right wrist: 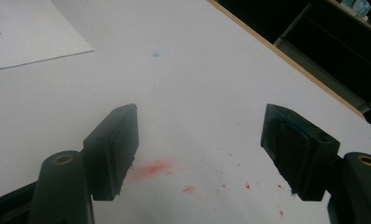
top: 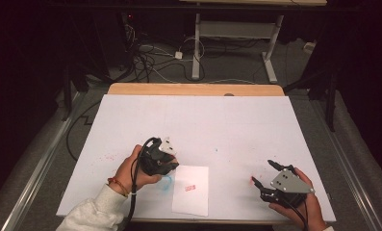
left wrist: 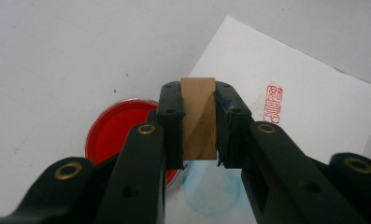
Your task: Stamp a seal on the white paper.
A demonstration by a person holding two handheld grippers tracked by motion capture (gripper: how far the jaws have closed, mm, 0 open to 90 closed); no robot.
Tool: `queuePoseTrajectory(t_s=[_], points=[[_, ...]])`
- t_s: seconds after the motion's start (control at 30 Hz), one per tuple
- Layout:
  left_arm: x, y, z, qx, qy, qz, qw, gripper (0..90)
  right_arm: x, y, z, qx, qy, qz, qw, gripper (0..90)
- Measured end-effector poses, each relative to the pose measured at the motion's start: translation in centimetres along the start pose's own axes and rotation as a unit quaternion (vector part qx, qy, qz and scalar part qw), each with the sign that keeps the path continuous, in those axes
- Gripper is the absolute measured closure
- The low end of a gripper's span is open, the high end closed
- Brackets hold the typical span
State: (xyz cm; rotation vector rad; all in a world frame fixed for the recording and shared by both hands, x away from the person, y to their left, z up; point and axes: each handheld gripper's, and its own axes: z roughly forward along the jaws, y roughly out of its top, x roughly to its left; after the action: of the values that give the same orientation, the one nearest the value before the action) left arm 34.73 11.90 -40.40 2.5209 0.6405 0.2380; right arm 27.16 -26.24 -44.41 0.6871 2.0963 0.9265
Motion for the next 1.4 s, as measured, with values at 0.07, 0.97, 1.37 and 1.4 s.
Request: queuePoseTrajectory(t_s=[0.07,0.97,1.37,1.4], points=[[0.2,-0.1,0.0,0.0,0.005,-0.003,1.0,73.3,0.0,0.0,0.0,0.0,0.0,0.0,1.0,28.2],[2.8,-1.5,0.5,0.004,0.017,-0.037,0.9992,73.1,-0.1,0.1,0.5,0.007,0.0,0.002,1.0,28.2],[3.4,-1.9,1.4,0.02,0.013,-0.047,0.9986,73.0,-0.1,0.1,0.6,0.007,0.002,0.0,1.0,28.2],[3.4,-1.9,1.6,0.022,0.013,-0.046,0.9986,73.0,0.0,0.1,0.6,0.006,0.002,0.001,1.0,28.2]])
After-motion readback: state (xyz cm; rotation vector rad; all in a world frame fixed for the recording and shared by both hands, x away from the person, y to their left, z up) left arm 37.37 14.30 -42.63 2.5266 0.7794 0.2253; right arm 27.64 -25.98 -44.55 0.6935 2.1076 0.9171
